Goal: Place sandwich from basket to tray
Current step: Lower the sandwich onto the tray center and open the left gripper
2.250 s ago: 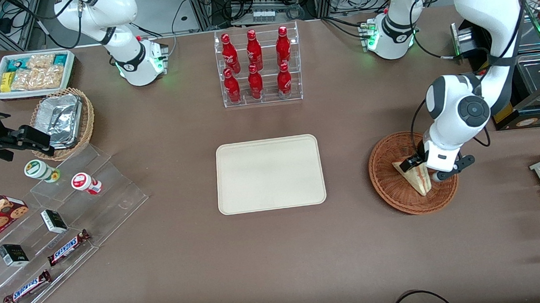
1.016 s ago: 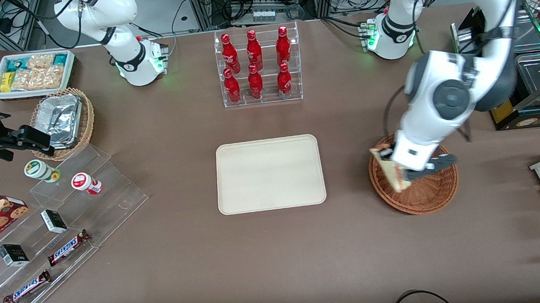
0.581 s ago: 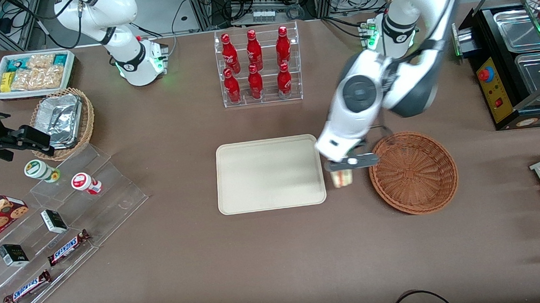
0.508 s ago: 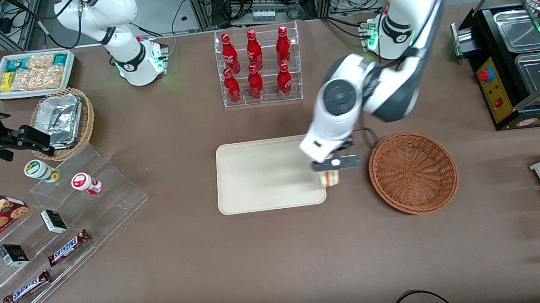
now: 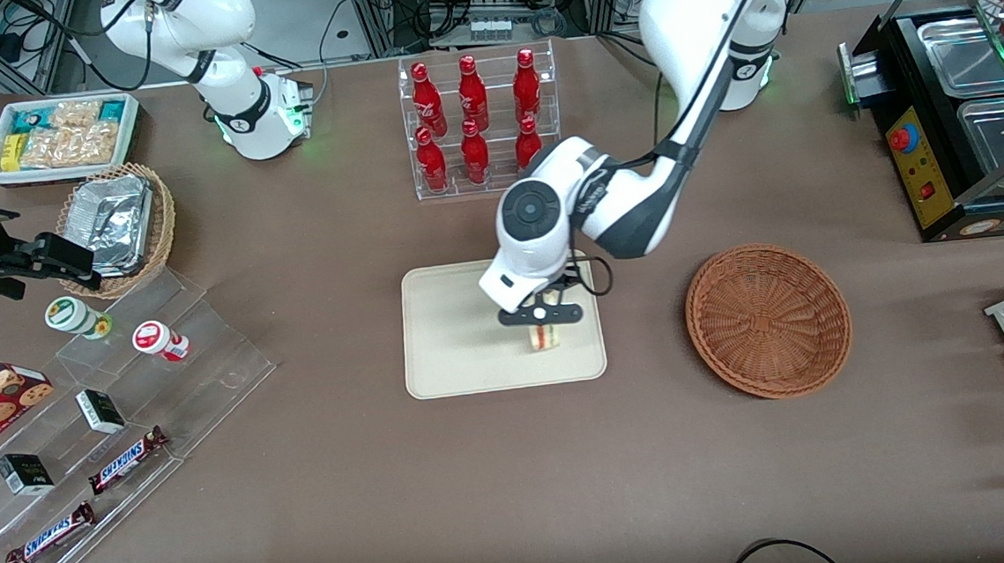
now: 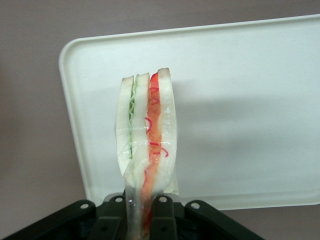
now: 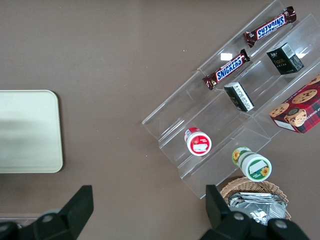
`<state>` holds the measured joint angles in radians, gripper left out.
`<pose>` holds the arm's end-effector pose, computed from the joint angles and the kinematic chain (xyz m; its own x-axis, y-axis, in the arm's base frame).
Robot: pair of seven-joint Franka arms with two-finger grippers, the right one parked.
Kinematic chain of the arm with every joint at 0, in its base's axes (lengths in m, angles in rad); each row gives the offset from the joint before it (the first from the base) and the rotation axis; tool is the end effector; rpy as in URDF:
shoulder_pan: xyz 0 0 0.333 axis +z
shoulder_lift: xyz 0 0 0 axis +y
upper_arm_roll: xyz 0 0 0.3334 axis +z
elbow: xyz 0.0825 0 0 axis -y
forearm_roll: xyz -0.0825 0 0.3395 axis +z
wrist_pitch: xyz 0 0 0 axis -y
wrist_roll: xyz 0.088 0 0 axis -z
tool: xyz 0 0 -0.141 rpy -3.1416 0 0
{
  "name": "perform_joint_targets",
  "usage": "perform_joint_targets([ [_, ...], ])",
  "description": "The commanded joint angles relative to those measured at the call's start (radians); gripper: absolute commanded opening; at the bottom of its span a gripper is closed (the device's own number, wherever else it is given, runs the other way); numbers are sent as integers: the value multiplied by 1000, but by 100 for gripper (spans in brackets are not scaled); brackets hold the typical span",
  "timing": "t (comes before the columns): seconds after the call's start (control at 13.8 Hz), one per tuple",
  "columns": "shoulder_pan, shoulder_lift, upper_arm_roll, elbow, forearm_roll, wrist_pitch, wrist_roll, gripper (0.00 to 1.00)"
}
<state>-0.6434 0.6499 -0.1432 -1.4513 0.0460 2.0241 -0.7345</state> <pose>0.4944 -0.4656 0.3038 0.9954 -0.0472 -0.0836 -0.0484 -0.9987 -0.0126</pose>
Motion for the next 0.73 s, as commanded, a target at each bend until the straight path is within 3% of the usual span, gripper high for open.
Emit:
perform_joint_targets([
  [0.0,-45,57,16,45,15,60,-28,3],
  [0.65,-79,137,19,60,51,160,-91,4],
])
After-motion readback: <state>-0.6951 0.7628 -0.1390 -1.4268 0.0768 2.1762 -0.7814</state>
